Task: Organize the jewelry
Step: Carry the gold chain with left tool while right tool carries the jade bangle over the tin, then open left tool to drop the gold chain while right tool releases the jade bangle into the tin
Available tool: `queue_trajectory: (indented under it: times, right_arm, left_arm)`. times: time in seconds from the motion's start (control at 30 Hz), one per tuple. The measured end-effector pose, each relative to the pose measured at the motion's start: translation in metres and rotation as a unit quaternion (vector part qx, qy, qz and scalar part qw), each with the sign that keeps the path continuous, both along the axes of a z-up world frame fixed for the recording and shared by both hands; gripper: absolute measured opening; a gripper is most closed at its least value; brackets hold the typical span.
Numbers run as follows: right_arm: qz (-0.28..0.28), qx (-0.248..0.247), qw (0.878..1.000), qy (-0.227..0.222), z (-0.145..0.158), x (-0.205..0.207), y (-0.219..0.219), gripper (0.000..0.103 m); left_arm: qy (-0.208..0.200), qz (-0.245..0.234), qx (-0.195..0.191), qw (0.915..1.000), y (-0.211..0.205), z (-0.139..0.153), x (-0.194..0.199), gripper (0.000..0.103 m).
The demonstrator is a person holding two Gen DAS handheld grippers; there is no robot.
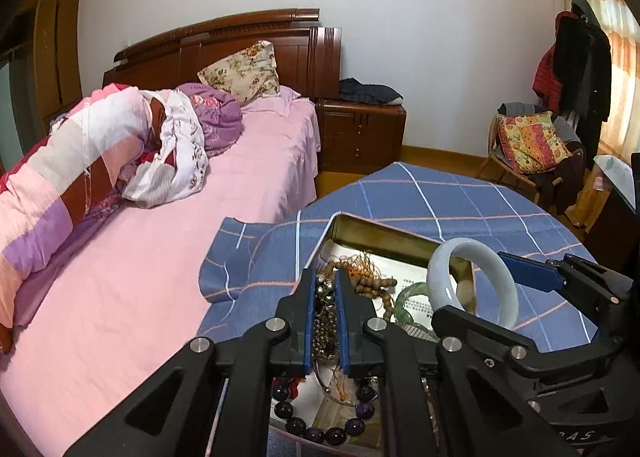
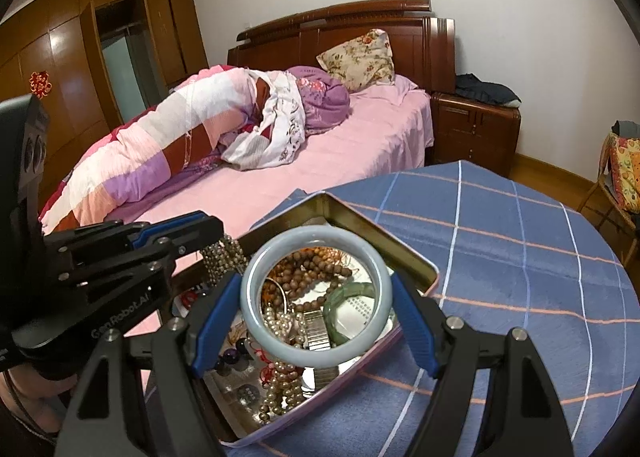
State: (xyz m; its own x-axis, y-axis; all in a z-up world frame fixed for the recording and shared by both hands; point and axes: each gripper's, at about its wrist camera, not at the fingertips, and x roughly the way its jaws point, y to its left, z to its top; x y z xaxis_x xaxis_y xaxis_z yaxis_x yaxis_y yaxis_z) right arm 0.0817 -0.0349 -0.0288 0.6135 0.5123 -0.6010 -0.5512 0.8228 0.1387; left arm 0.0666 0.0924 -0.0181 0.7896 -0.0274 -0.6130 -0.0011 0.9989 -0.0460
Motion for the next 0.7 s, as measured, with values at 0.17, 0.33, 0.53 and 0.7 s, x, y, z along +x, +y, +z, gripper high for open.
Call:
queue_trajectory:
  times: [0.17,0.33,0.53,0.7]
  right_arm:
    - [0.004,-0.006,1.0,0.009,-0.007,0.003,0.004,0.078]
    - [0.006,-0.009,1.0,0.019,-0.015,0.007,0.006,0.078]
    - [0.011,-0.013,0.999,0.034,-0.025,0.009,0.007,0.078]
    - [0.018,-0.018,0.999,0.044,-0.032,0.01,0.01,0.078]
  left_arm:
    - [0.012,0.0,-0.004,0.9999,0.001,-0.009,0.002,0.009]
    - [0.026,-0.001,-0.007,0.9996,0.002,-0.018,0.005,0.009]
    - [0.043,-0.002,-0.013,0.999,0.003,-0.03,0.008,0.009]
    - [0.048,0.003,-0.017,0.9987,0.004,-0.036,0.007,0.009]
